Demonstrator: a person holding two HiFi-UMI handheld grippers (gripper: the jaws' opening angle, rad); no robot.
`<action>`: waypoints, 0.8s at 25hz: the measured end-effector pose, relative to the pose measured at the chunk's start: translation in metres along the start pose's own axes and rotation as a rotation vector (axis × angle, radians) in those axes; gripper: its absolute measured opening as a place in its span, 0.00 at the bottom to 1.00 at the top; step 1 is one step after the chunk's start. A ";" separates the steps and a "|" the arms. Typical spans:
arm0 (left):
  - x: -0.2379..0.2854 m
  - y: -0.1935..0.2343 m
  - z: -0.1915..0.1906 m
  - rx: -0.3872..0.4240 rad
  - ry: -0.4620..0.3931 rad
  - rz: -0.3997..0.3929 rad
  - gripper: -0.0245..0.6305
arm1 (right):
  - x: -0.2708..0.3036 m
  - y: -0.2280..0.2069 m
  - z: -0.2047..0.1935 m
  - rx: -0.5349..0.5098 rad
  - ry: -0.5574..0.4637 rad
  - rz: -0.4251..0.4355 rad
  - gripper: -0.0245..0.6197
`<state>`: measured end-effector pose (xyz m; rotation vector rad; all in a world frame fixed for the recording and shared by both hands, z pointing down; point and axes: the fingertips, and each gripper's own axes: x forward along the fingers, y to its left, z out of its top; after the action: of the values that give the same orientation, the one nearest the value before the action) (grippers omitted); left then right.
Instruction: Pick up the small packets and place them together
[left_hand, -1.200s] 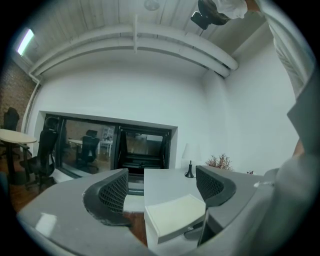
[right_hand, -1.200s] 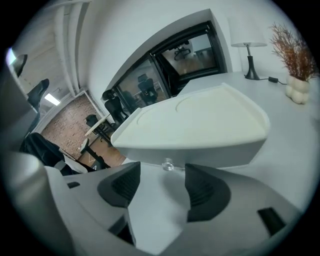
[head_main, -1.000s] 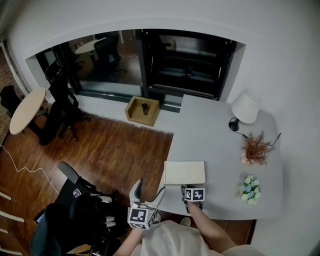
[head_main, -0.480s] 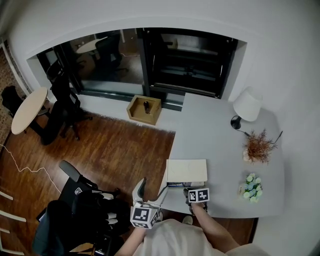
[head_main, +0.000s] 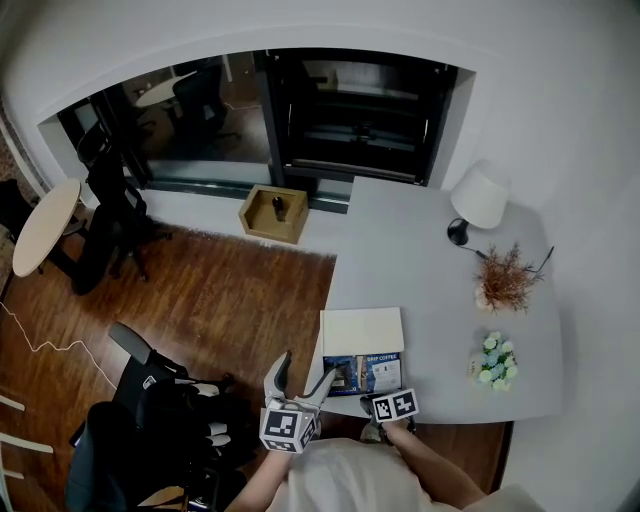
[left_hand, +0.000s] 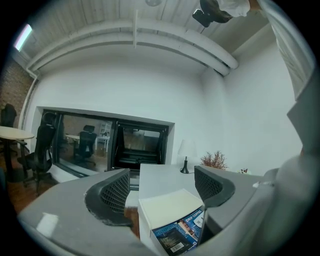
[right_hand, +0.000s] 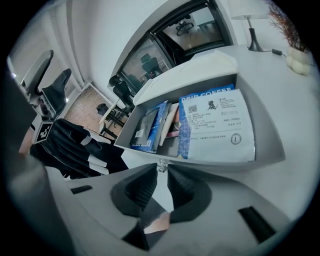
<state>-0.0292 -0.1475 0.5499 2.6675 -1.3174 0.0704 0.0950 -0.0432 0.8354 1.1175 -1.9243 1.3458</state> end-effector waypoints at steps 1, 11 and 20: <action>0.000 -0.001 0.000 0.000 0.001 -0.002 0.63 | 0.000 0.001 0.001 0.005 -0.006 0.007 0.14; -0.004 -0.008 -0.003 0.005 0.006 -0.001 0.63 | -0.041 0.028 0.014 -0.107 -0.141 0.101 0.33; 0.002 -0.013 0.005 -0.025 -0.013 -0.008 0.63 | -0.195 0.078 0.142 -0.444 -0.801 -0.042 0.33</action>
<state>-0.0179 -0.1418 0.5435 2.6567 -1.3026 0.0356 0.1330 -0.1000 0.5919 1.5749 -2.5421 0.3897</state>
